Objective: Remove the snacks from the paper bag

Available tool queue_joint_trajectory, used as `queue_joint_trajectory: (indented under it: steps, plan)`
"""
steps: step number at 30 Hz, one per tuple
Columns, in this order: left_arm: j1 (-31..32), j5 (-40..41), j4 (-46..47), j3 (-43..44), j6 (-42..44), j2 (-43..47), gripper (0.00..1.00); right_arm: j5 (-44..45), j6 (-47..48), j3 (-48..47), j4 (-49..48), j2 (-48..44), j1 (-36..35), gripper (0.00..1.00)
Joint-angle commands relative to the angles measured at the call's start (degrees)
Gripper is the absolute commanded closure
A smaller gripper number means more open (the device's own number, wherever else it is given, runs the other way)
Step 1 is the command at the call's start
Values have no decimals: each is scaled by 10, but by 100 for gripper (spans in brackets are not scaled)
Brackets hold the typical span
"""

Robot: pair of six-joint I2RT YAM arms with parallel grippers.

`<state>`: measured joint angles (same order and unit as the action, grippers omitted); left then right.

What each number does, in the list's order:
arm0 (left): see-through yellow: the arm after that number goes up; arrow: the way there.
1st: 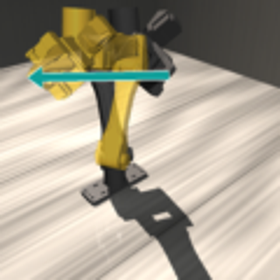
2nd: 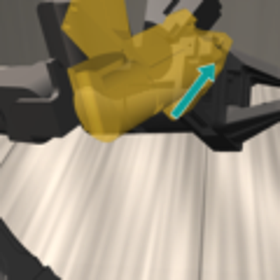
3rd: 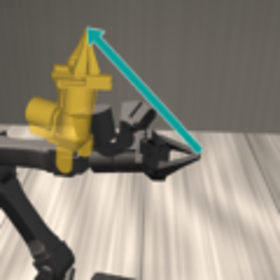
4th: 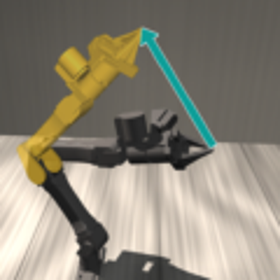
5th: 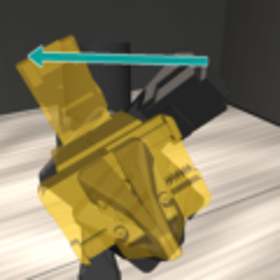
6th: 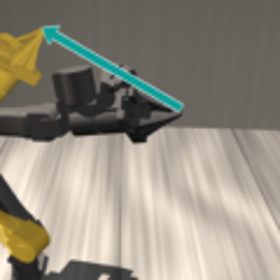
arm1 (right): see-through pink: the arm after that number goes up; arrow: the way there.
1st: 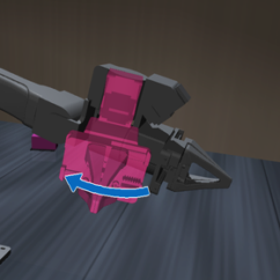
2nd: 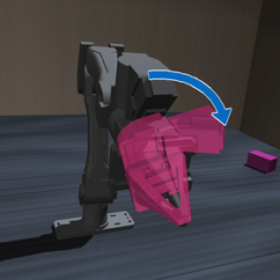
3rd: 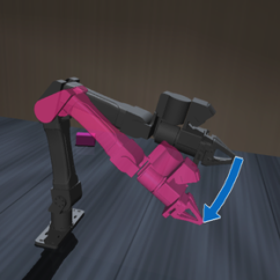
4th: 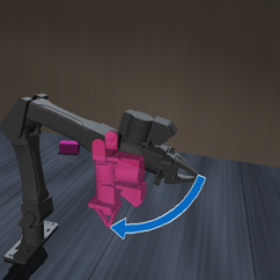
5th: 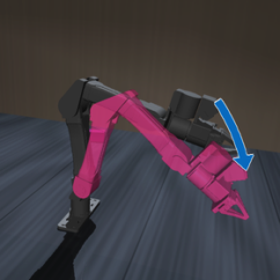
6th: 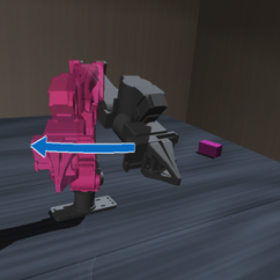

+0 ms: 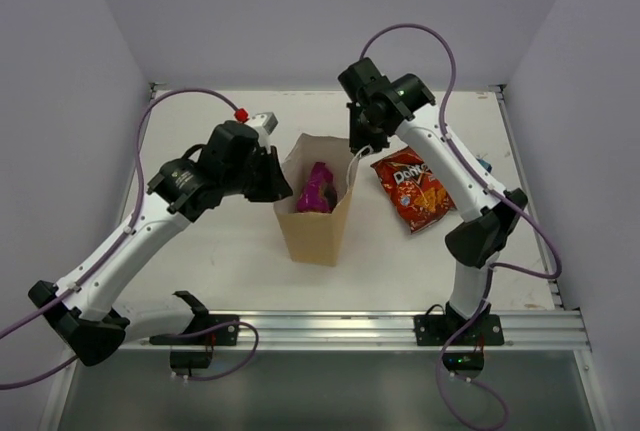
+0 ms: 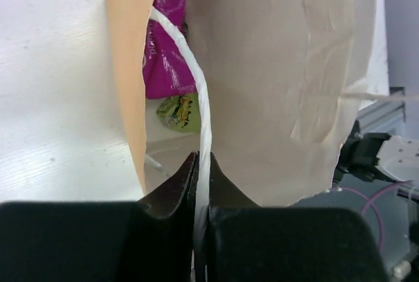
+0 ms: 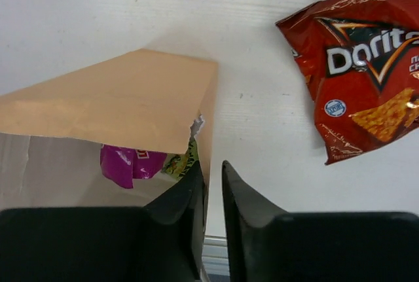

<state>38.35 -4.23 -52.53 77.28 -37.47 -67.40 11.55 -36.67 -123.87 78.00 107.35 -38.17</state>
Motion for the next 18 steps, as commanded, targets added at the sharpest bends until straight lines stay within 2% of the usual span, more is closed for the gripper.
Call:
queue_joint_trajectory:
  steps: [1, 3, 4, 5, 6, 7, 8, 9, 14, 18]
  plan:
    - [6, -51, 69, 12, -29, -6, 89, 38, 89, -52, -15, 6, 10, 77]
    - [9, -62, 102, 21, -30, -1, 69, 51, 109, -66, -16, 9, 11, 55]
    - [9, -62, 112, 31, -28, 2, 60, 56, 113, -71, -18, 8, 10, 32]
    - [9, -61, 120, 38, -24, 6, 44, 61, 119, -81, -19, 6, 11, 22]
    - [10, -59, 135, 45, -19, 11, 35, 63, 119, -89, -14, 1, 11, 15]
    - [9, -58, 139, 59, -7, 12, 29, 65, 119, -96, -10, 0, 11, 2]
    - [9, -57, 141, 68, -1, 10, 20, 66, 115, -111, -6, -4, 11, 1]
    - [9, -59, 140, 77, 5, 3, 18, 68, 110, -119, 10, -11, 11, 1]
    - [9, -3, 93, 115, 28, -5, 16, 40, 92, -143, 37, -54, 3, 1]
    - [9, 59, 44, 126, 52, -17, 15, 51, 76, -153, 21, -98, -55, 1]
